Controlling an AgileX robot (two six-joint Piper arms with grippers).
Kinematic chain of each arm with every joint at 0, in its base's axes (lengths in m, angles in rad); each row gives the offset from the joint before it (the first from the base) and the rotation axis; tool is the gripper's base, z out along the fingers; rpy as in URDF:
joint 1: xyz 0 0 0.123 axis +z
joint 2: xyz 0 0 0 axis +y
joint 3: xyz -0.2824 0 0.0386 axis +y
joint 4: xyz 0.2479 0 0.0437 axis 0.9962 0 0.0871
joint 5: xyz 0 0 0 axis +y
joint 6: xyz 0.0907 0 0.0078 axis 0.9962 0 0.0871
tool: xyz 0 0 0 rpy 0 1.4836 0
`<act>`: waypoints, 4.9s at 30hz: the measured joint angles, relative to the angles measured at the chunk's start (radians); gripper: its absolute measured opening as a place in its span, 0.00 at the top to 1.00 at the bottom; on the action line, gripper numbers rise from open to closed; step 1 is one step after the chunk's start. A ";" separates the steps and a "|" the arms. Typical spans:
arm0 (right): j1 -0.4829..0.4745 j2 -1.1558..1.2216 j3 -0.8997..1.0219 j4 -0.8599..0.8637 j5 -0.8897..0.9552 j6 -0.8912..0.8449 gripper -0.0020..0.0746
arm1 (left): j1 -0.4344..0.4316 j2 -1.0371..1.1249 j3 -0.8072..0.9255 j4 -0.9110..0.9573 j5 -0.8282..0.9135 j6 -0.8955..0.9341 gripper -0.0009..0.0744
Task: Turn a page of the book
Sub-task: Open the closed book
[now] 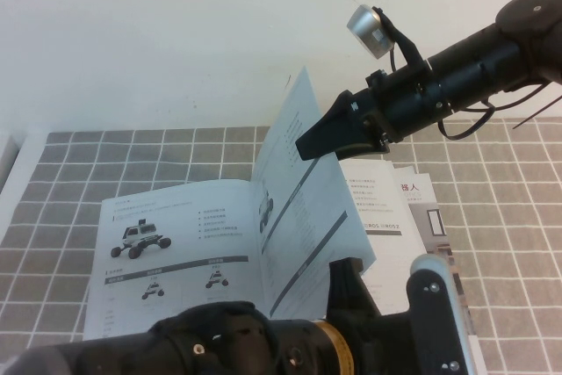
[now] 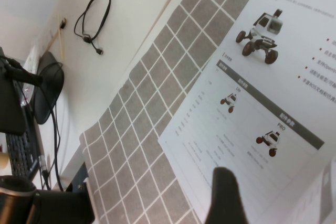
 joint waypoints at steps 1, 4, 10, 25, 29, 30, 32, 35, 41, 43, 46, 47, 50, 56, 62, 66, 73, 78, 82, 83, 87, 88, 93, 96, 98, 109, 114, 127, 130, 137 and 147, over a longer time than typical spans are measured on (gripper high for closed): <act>0.000 0.000 0.000 0.000 0.000 0.000 0.39 | 0.000 0.011 0.000 0.014 -0.017 0.000 0.99; 0.000 0.000 0.000 0.000 0.000 0.000 0.39 | 0.000 0.032 0.000 0.049 -0.030 0.002 0.99; 0.000 0.000 0.000 0.000 0.000 0.000 0.39 | 0.000 0.062 0.000 0.081 -0.030 -0.008 0.99; 0.000 0.000 0.000 0.000 0.000 0.000 0.39 | 0.064 0.127 -0.050 0.109 -0.071 -0.146 0.99; 0.000 0.000 0.000 0.000 0.000 0.000 0.39 | 0.064 0.135 -0.060 0.109 -0.069 -0.160 0.99; 0.000 0.000 0.000 0.000 0.000 0.000 0.39 | 0.064 0.135 -0.060 0.112 -0.064 -0.160 0.99; 0.000 0.000 0.000 0.000 0.000 0.000 0.39 | 0.064 0.136 -0.060 0.113 -0.050 -0.160 0.99; 0.000 0.000 0.000 0.000 0.000 0.000 0.39 | 0.064 0.138 -0.060 0.118 -0.041 -0.169 0.99; 0.000 0.000 0.000 0.023 0.000 0.000 0.39 | 0.070 0.144 -0.060 0.130 -0.054 -0.184 0.99; 0.000 0.000 0.000 0.030 0.000 0.000 0.39 | 0.079 0.151 -0.068 0.134 -0.061 -0.188 0.99; 0.000 0.000 0.000 0.031 0.000 0.000 0.39 | 0.084 0.175 -0.100 0.138 -0.048 -0.205 0.99; 0.000 0.000 0.000 0.032 0.000 0.000 0.39 | 0.084 0.184 -0.114 0.138 -0.036 -0.207 0.99; 0.000 0.000 0.000 0.032 0.000 0.000 0.39 | 0.084 0.216 -0.151 0.140 0.029 -0.225 0.99; 0.000 0.000 0.000 0.032 0.000 0.000 0.39 | 0.084 0.248 -0.169 0.153 0.104 -0.264 0.99; 0.000 -0.001 -0.013 0.032 0.000 0.000 0.39 | 0.084 0.250 -0.169 0.204 0.111 -0.328 0.99; -0.006 -0.001 -0.077 0.032 0.000 0.002 0.39 | 0.084 0.250 -0.169 0.228 0.114 -0.340 0.99; -0.059 -0.002 -0.278 -0.102 0.010 0.032 0.39 | 0.084 0.250 -0.169 0.260 0.122 -0.373 0.99; -0.078 -0.007 -0.306 -0.385 0.015 0.128 0.48 | 0.084 0.250 -0.169 0.286 0.124 -0.412 0.99; -0.062 0.019 -0.227 -0.478 0.017 0.133 0.72 | 0.084 0.250 -0.169 0.288 0.124 -0.414 0.99; -0.058 0.032 -0.207 -0.478 0.018 0.121 0.78 | 0.084 0.250 -0.169 0.288 0.124 -0.414 0.99; -0.045 0.100 -0.134 -0.474 0.018 0.062 0.94 | 0.084 0.250 -0.169 0.290 0.124 -0.414 0.99; -0.045 0.114 -0.129 -0.474 0.018 0.054 0.95 | 0.084 0.250 -0.169 0.292 0.124 -0.414 0.99; -0.045 0.184 -0.121 -0.472 0.010 0.037 0.97 | 0.084 0.250 -0.169 0.315 0.126 -0.414 0.99; -0.045 0.207 -0.121 -0.473 0.008 0.037 0.97 | 0.084 0.250 -0.169 0.318 0.129 -0.414 0.99; -0.045 0.216 -0.121 -0.473 0.008 0.037 0.97 | 0.084 0.250 -0.169 0.322 0.130 -0.414 0.99; -0.045 0.268 -0.121 -0.483 0.006 0.035 0.98 | 0.084 0.250 -0.169 0.344 0.192 -0.416 0.99; -0.045 0.271 -0.121 -0.483 0.006 0.035 0.98 | 0.084 0.250 -0.169 0.376 0.255 -0.539 0.99; -0.045 0.275 -0.121 -0.483 0.006 0.035 0.98 | 0.084 0.250 -0.169 0.490 0.539 -1.004 0.99; -0.045 0.275 -0.121 -0.483 0.006 0.035 0.98 | 0.084 0.250 -0.169 0.486 0.595 -1.054 0.99; -0.045 0.275 -0.121 -0.485 0.006 0.035 0.98 | 0.084 0.225 -0.169 0.476 0.686 -1.087 0.99; -0.045 0.275 -0.121 -0.491 0.006 0.035 0.98 | 0.084 0.040 -0.169 0.474 0.699 -1.087 0.99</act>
